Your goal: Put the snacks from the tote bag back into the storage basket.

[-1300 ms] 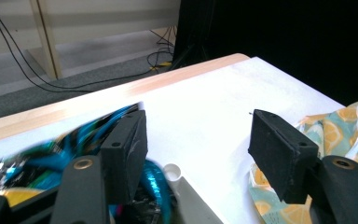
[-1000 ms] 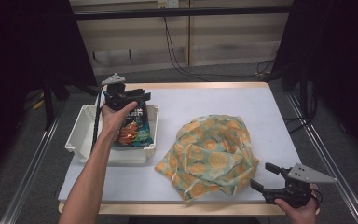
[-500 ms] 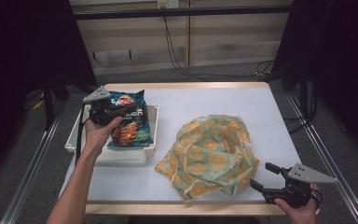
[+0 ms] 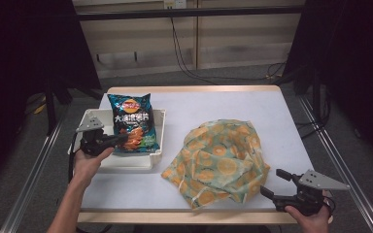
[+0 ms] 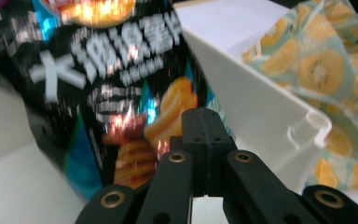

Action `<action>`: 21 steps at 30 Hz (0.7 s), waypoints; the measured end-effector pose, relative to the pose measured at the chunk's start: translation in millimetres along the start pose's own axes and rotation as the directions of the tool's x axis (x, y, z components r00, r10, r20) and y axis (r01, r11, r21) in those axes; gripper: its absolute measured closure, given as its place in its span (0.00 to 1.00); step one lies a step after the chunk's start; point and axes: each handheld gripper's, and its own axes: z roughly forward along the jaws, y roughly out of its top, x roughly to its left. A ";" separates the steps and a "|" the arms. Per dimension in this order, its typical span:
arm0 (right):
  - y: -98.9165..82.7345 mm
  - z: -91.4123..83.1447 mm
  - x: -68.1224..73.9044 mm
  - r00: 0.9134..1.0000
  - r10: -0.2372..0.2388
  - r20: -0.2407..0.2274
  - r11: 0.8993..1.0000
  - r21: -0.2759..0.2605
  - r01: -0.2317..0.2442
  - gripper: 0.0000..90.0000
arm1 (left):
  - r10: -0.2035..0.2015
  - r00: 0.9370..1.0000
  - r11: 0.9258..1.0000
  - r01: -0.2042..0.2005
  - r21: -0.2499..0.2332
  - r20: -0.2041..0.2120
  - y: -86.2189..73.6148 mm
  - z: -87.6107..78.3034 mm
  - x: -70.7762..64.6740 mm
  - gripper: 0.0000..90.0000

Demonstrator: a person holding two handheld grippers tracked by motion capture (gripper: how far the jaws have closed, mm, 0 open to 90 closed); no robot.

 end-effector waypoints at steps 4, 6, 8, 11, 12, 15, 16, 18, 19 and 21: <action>-0.5 0.1 -1.2 1.000 -0.005 -0.001 1.000 0.004 0.005 0.15 | -0.008 1.000 0.998 0.009 0.056 -0.018 -14.7 5.4 2.1 1.00; -0.4 0.4 -0.8 1.000 -0.005 -0.001 1.000 0.004 0.005 0.15 | -0.006 1.000 0.998 0.006 0.068 0.000 -18.3 5.4 2.8 1.00; -0.6 0.4 -0.1 1.000 -0.005 -0.002 1.000 0.007 0.005 0.15 | 0.014 1.000 0.994 -0.012 0.107 -0.018 -21.2 5.9 2.4 1.00; -1.4 0.8 0.0 1.000 -0.012 -0.004 1.000 0.010 0.012 0.15 | -0.006 1.000 0.987 0.010 0.161 -0.028 -29.4 8.1 5.9 1.00; -1.6 0.8 -0.2 1.000 -0.014 -0.005 1.000 0.011 0.014 0.15 | -0.005 0.999 0.985 0.012 0.172 -0.044 -31.1 8.8 6.4 1.00; -1.8 1.1 -0.3 1.000 -0.005 -0.005 1.000 0.013 0.005 0.15 | -0.020 0.996 0.982 0.036 0.187 -0.086 -36.3 13.1 11.5 1.00; -1.8 1.3 -0.3 1.000 -0.007 -0.005 1.000 0.013 0.007 0.15 | -0.018 0.995 0.981 0.036 0.190 -0.093 -36.0 13.7 11.6 1.00; -1.9 1.9 -0.2 1.000 -0.010 -0.005 1.000 0.017 0.010 0.15 | -0.011 0.995 0.977 0.032 0.210 -0.104 -34.1 16.8 11.9 1.00; -1.9 2.3 -0.1 1.000 -0.009 -0.005 1.000 0.018 0.009 0.15 | -0.014 0.993 0.976 0.038 0.213 -0.113 -33.7 19.5 12.6 1.00; -1.6 3.2 0.3 1.000 -0.006 -0.006 1.000 0.020 0.006 0.15 | -0.026 0.992 0.974 0.053 0.220 -0.122 -33.7 24.4 13.7 1.00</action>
